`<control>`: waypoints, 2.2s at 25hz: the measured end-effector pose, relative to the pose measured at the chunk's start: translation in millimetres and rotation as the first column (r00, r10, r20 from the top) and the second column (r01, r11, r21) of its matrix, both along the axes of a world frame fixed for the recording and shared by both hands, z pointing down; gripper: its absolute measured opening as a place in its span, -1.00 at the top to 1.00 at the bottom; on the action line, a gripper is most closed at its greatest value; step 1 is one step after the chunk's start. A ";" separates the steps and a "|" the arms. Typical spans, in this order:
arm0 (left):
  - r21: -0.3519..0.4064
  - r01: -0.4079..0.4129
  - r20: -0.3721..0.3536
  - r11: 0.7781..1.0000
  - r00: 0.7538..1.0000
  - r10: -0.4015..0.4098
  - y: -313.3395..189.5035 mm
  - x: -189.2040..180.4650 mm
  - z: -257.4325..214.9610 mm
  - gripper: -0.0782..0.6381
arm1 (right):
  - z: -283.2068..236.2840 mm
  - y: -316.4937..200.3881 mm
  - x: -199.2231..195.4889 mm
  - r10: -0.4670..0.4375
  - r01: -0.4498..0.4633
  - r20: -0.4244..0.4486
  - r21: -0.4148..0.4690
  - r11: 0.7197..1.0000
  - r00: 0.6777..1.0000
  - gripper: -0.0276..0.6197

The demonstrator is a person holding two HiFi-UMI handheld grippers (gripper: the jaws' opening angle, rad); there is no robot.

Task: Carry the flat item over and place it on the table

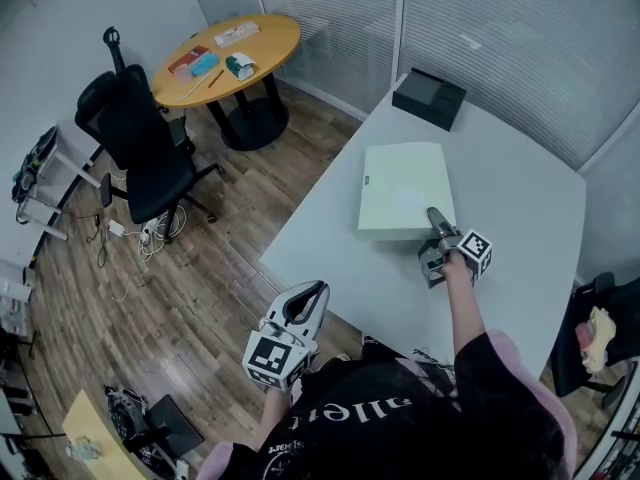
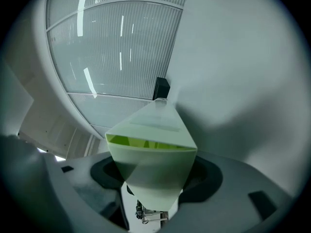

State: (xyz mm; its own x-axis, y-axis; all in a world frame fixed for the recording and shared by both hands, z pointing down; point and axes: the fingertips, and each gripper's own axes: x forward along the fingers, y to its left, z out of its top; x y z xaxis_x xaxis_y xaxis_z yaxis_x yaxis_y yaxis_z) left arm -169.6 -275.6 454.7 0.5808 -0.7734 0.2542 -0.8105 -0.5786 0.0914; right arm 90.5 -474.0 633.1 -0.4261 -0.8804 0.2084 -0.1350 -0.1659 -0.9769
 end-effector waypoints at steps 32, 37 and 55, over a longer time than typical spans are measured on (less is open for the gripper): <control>-0.020 0.007 0.025 1.000 1.000 -0.006 -9.2 8.4 10.3 0.67 | 90.5 19.3 25.6 -0.013 -0.075 -0.297 -0.281 0.957 0.955 -0.37; -0.020 0.016 0.021 1.000 1.000 -0.016 -5.3 6.8 10.8 0.67 | 92.8 28.1 28.9 -0.005 -0.094 -0.280 -0.340 0.936 0.960 -0.39; -0.013 0.003 0.010 1.000 1.000 -0.003 -10.9 9.1 9.1 0.67 | 64.8 58.7 21.0 0.014 -0.079 -0.183 -0.353 0.932 0.983 -0.41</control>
